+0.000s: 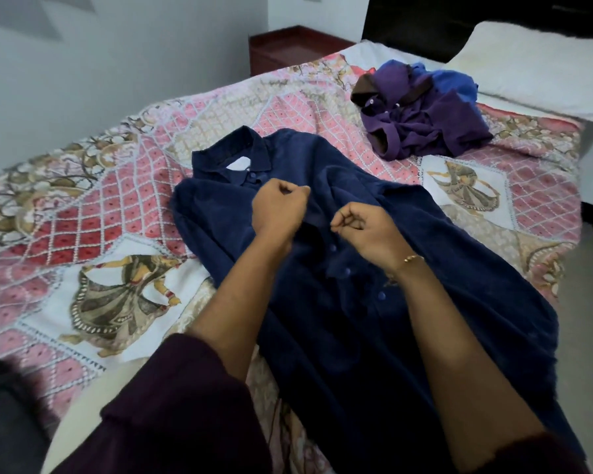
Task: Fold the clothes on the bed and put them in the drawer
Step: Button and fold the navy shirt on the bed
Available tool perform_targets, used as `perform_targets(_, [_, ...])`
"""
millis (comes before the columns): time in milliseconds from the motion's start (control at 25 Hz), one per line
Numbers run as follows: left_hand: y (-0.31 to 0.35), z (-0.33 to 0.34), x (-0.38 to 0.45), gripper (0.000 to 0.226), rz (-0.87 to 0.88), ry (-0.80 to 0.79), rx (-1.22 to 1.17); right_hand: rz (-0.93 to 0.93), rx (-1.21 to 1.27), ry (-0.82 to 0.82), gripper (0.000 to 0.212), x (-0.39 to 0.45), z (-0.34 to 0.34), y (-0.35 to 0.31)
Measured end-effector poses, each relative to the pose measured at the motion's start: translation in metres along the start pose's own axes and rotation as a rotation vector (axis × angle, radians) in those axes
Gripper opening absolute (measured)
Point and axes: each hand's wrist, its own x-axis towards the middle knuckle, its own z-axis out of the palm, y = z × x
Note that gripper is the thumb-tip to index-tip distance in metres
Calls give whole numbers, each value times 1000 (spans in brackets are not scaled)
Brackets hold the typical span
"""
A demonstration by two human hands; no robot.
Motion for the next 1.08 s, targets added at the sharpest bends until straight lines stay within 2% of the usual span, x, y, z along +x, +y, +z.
perform_targets(80, [-8,-20,34,11,28,75,175,-16,-42,-9,40,31,16,-1])
perform_targets(240, [-28,-59,94,26,49,235,479,-36,-151,-76,27,88,47,-4])
perform_targets(360, [-37,-73,121,45,66,262,735,-87,-230,-137,19,129,74,-5])
perform_targets(480, [-53,-82,138,60,-11,217,741,-110,-255,-181,21,163,94,-2])
perform_targets(560, [-62,-85,145,57,-69,219,717,-114,-237,-222,20,182,101,2])
perform_targets(600, [-63,-86,145,50,-94,237,633,-110,-225,-248,19,186,102,2])
perform_targets(680, [-55,-87,140,27,-235,226,214,-109,-196,-306,17,186,99,1])
perform_targets(760, [-35,-83,126,22,-440,59,-219,-115,-121,-376,10,175,90,-6])
perform_targets(840, [-4,-69,111,38,-490,-81,-476,-43,109,-443,8,162,70,-25])
perform_targets(920, [38,-48,96,60,-403,-139,-591,8,280,-426,18,149,44,-51])
perform_targets(1040, [113,-13,68,85,-325,-252,-662,-55,148,-282,54,137,-15,-93])
perform_targets(1080, [136,-5,60,92,-313,-308,-666,-50,140,-232,55,134,-38,-106])
